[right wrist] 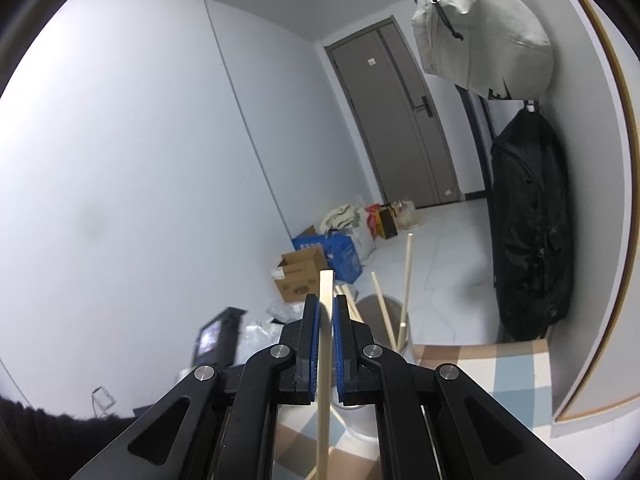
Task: Organize utensils
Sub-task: 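Raise both held sticks up over the white utensil holder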
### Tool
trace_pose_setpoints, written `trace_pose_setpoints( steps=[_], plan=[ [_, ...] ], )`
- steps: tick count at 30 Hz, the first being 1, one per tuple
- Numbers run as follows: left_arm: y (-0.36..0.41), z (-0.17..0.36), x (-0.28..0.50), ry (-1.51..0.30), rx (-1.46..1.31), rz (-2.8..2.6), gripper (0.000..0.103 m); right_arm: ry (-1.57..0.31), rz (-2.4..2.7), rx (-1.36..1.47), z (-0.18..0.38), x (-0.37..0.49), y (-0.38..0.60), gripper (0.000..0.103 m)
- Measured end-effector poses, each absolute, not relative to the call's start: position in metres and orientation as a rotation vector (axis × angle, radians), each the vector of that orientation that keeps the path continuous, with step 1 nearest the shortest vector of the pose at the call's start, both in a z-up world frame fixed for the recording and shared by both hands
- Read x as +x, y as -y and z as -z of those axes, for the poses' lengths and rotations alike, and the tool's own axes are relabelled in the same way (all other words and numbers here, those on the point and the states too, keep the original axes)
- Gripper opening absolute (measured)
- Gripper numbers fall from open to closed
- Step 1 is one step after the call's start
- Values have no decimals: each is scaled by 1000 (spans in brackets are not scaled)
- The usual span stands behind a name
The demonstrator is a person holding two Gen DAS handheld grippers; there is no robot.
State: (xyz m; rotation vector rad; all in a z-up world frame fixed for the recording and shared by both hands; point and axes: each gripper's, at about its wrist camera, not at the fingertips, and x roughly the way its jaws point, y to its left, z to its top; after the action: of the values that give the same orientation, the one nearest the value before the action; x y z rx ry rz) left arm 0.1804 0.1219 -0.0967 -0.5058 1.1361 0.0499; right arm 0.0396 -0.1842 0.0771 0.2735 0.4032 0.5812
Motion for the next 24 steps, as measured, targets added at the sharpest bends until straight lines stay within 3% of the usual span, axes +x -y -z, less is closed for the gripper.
trace_pose_setpoints(
  steps=[5, 7, 8, 9, 18, 24],
  plan=[
    [-115, 109, 188, -1191, -466, -144, 41, -416, -581, 303, -73, 46, 196, 6],
    [-111, 110, 187, -1189, -425, -168, 27, -414, -578, 313, -74, 48, 200, 6],
    [-110, 109, 186, -1169, -402, -184, 11, -409, -579, 315, -74, 47, 201, 6],
    [-110, 112, 185, -1175, -414, -167, 4, -406, -581, 316, -74, 47, 202, 6],
    [-121, 110, 164, -1135, -435, -82, 0, -403, -585, 315, -74, 42, 202, 6],
    [-145, 105, 163, -1104, -648, -35, 0, -405, -580, 300, -69, 38, 196, 6]
  ],
)
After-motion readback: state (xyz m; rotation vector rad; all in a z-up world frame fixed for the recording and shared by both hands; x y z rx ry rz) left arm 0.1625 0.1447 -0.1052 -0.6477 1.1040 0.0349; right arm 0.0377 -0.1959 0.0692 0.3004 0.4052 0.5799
